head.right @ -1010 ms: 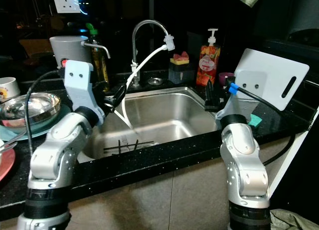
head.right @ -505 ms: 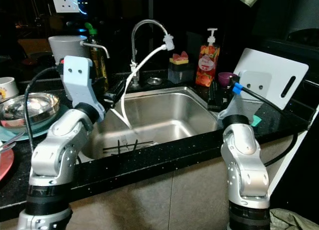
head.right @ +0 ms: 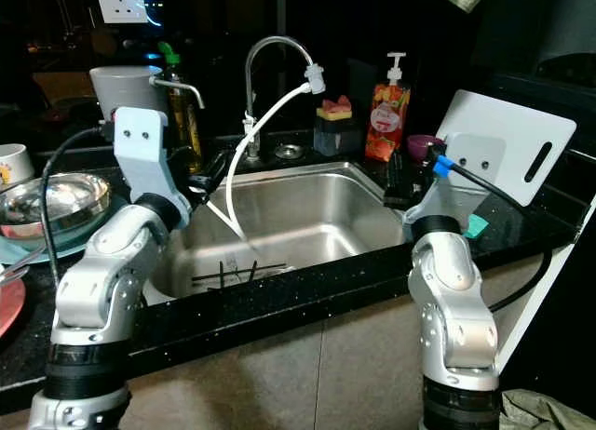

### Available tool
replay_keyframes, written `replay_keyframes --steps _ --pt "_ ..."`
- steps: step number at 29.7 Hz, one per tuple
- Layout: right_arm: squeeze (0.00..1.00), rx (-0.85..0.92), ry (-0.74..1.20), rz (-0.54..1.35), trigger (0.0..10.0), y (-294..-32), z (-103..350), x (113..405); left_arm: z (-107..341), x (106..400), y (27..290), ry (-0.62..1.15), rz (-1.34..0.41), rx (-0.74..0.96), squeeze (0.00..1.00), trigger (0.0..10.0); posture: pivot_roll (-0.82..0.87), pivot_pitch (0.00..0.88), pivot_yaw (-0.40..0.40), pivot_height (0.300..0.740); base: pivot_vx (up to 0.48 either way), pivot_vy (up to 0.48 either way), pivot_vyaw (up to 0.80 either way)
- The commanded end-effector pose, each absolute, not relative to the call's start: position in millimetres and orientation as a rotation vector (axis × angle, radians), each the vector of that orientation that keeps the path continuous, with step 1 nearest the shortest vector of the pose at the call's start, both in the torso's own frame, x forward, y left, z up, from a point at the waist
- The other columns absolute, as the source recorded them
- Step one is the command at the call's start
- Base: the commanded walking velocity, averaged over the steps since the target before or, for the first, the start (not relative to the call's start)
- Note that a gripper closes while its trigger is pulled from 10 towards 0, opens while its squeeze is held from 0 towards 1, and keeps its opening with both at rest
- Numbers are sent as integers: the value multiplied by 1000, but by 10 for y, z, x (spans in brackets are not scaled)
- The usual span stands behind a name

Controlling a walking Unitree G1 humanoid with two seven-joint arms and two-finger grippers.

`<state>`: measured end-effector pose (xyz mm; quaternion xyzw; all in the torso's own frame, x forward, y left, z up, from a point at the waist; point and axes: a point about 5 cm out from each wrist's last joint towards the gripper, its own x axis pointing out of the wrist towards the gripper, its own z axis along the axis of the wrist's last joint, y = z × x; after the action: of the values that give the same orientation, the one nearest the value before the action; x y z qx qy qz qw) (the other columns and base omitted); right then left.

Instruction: Kitchen organization

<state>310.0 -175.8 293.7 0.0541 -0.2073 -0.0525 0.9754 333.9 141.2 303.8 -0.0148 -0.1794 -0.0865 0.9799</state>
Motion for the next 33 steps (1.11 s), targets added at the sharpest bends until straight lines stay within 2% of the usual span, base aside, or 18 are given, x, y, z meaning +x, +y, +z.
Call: replay_keyframes --steps 1,5,10,22,33 --pt "0 123 -425 -113 10000 -1778 2955 3099 2999 3355 1421 -351 -167 -8 0 10000 42 0 -52 740 0 0 0" --pt "0 124 -425 -113 10000 -1780 2954 3100 2990 3360 1417 -350 -169 -1 0 10000 42 0 -52 740 0 0 0" --pt "0 128 -413 -110 10000 -1773 2919 3092 2856 3347 1303 -334 -209 153 0 10000 35 0 -42 740 0 0 0" --pt "0 121 -382 -85 10000 -1664 2820 3072 2589 3319 1200 -281 -205 99 0 10000 23 0 -26 740 0 0 0" --pt "0 116 -387 -83 10000 -1664 2834 3073 2660 3283 1127 -330 -258 5 0 10000 13 0 -24 740 0 0 0"
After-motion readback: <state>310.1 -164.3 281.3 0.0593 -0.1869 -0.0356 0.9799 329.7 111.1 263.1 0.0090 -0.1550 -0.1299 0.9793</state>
